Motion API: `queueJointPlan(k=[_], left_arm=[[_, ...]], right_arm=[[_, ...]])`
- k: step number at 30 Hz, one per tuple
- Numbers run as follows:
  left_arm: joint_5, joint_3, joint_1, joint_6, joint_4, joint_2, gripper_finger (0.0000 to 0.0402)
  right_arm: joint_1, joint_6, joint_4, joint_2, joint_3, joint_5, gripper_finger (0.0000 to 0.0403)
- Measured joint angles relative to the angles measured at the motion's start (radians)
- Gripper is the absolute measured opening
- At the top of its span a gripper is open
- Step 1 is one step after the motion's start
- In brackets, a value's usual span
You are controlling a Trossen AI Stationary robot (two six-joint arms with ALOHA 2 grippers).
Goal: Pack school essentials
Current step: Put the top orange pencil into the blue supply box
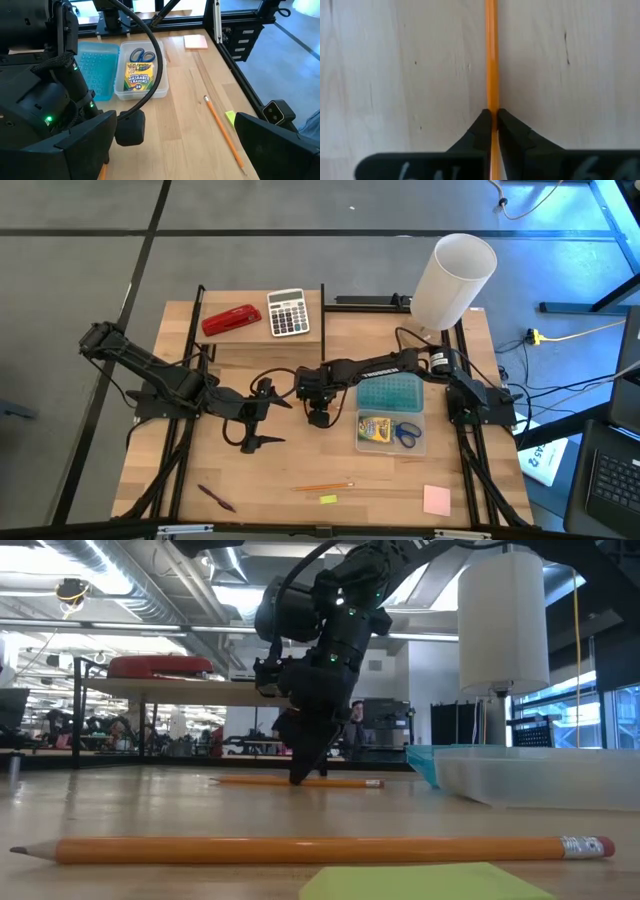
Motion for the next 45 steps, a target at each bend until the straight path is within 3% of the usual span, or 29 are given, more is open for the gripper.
queueJointPlan(k=[45], left_arm=[[0.0, 0.0, 0.0, 0.0, -0.003, -0.005, 0.0399]], right_arm=[[-0.003, 0.023, -0.071, -0.042, -0.001, -0.002, 0.0011]])
